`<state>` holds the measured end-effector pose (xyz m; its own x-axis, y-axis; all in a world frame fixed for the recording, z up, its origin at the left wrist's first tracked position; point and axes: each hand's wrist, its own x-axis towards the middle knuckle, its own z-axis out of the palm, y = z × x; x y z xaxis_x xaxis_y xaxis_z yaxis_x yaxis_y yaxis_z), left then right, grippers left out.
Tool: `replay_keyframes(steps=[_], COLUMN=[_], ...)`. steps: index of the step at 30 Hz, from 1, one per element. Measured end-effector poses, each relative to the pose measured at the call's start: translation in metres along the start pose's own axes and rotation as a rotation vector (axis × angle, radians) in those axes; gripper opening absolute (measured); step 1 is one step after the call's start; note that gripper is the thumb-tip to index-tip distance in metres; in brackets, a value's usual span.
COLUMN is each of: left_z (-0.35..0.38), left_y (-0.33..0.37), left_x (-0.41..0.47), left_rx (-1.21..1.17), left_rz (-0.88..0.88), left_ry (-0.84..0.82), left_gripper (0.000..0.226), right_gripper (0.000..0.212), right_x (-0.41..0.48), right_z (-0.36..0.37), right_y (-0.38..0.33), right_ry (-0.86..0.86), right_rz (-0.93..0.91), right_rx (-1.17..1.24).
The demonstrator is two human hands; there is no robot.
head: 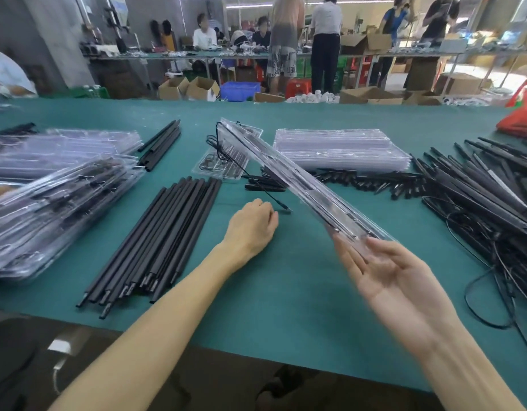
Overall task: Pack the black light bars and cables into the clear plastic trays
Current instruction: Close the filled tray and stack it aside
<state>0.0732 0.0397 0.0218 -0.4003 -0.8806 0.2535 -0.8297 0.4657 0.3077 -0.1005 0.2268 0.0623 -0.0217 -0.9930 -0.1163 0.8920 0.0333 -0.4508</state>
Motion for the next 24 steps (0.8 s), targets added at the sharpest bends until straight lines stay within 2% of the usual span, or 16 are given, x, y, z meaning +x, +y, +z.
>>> replay_keyframes(steps=[4,7,10,12,14,15,18,21,24], left_z=[0.001,0.011,0.019,0.019,0.016,0.016,0.019,0.019,0.019], left_y=[0.006,0.009,-0.001,-0.012,-0.021,-0.024,-0.029,-0.031,-0.035], left_x=[0.022,0.037,0.054,0.065,0.070,0.071,0.072,0.072,0.073], left_rx=[-0.145,-0.240,-0.322,-0.528,-0.828,-0.927,-1.022,-1.155,-1.315], left_rz=[-0.061,-0.124,-0.187,-0.196,-0.226,-0.242,-0.266,-0.297,-0.368], left_ry=[-0.013,0.011,-0.023,-0.065,-0.057,-0.036,0.025,0.076,0.124], left_gripper=[0.044,0.048,0.049,0.051,0.050,0.049,0.041,0.028,0.030], right_gripper=[0.043,0.026,0.026,0.015,0.020,0.015,0.004,0.007,0.007], right_x=[0.025,0.049,0.082,0.110,0.141,0.155,0.194,0.226,0.250], right_z=[0.042,0.073,0.092,0.094,0.092,0.090,0.087,0.084,0.087], right_y=[-0.005,-0.004,0.000,0.002,0.010,0.016,0.042,0.065,0.080], right_ry=[-0.085,-0.151,-0.143,-0.091,-0.034,-0.005,0.075,0.114,0.125], right_rz=[-0.014,-0.021,-0.064,-0.075,-0.054,-0.039,0.017,0.043,0.059], right_rx=[0.068,0.057,0.062,0.063,0.075,0.067,0.072,0.043,-0.045])
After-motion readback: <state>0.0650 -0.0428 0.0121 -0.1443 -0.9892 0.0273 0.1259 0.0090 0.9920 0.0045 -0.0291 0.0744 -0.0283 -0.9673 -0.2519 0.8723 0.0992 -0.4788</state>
